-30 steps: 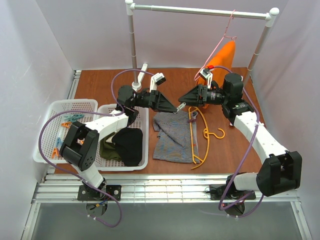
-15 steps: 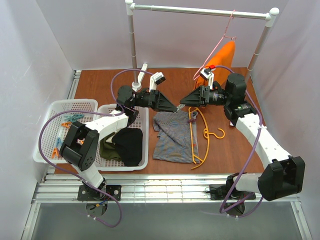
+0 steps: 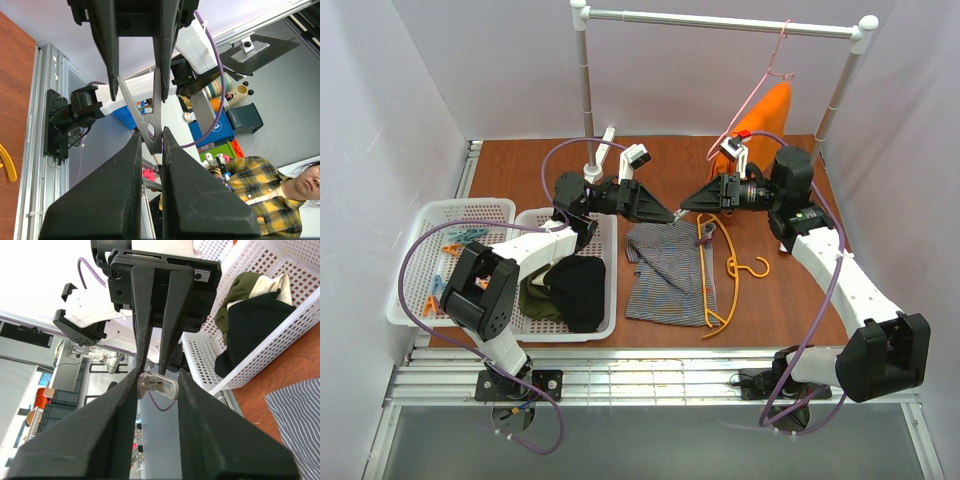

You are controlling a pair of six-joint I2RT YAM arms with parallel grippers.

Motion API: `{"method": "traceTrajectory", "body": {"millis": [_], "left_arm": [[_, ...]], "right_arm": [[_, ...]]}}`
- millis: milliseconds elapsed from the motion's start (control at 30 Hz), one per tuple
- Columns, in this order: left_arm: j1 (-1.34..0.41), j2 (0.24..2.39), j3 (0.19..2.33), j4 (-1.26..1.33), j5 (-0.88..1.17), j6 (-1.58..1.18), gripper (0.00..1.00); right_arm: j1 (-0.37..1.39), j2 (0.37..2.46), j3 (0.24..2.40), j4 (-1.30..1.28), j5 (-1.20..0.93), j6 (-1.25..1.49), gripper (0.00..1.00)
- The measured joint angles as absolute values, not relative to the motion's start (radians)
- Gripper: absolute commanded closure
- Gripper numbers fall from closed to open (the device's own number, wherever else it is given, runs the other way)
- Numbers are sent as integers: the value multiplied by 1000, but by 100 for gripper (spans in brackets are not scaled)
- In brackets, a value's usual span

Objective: Clip the underwear to the hanger

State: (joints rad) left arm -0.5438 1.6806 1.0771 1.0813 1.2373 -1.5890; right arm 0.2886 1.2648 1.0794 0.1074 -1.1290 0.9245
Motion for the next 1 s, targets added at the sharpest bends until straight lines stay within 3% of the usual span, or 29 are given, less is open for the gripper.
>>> {"method": "traceTrajectory", "body": {"millis": [133,233,500,700,1000], "left_arm": [[-544,1681,1077,1077,1237,-1586,83],[-544,1681,1074,1063,1237,-1574,66],[-544,1680,1074,1021,1227,-1548,6],[-516,1651,1070,872,1216,-1442,2],[-448,1568,1199,22,962,-835,2]], "right_arm": [[288,1265,1079,109,-1132,927,92],[289,1263,1079,110,-1134,933,99],[289,1262,1079,109,-1135,935,99],[249,1246,1058,109,-1141,928,99],[142,1169,884,27,-1134,817,99]]}}
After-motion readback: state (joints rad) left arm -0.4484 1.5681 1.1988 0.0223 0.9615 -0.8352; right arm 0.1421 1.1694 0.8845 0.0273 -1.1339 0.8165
